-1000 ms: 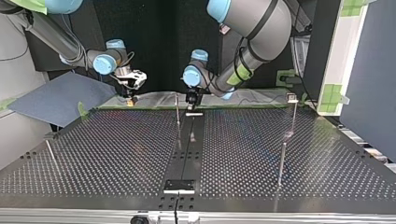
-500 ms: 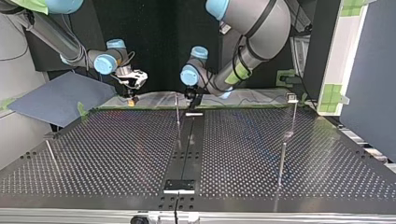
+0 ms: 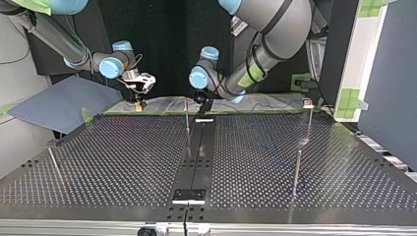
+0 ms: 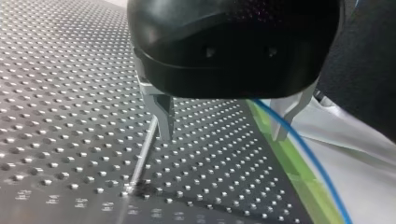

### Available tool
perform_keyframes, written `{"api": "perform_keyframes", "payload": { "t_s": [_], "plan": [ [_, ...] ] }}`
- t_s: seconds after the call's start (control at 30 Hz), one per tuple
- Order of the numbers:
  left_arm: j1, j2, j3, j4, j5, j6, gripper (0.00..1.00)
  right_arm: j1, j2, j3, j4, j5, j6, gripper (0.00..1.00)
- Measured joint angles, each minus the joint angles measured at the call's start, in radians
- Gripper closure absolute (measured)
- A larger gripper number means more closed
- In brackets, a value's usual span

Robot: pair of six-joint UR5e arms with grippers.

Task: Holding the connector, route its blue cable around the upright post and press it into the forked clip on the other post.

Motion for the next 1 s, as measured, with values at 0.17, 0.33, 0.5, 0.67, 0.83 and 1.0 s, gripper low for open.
{"api": "perform_keyframes", "payload": {
  "t_s": [0.17,0.33,0.5,0.67,0.83,1.0],
  "plan": [
    [-0.004,0.023,-0.028,0.008,0.008,-0.002,0.0,0.0,0.0,0.0,0.0,0.0,0.0,1.0],
    [-0.009,0.05,-0.068,0.042,0.031,-0.008,0.0,0.0,0.0,0.0,0.0,-0.001,0.001,1.0],
    [-0.018,0.057,-0.11,0.067,0.052,-0.01,0.0,0.0,0.0,0.0,0.0,-0.005,0.002,1.0],
    [-0.029,0.057,-0.129,0.069,0.055,-0.011,0.0,0.0,-0.001,0.001,0.0,-0.006,0.003,1.0],
    [-0.038,0.057,-0.132,0.068,0.053,-0.012,0.0,0.0,0.0,0.0,0.003,-0.007,0.003,1.0],
    [-0.042,0.058,-0.132,0.068,0.045,-0.012,0.0,0.0,0.0,0.0,0.003,-0.007,0.003,1.0]
  ]
}}
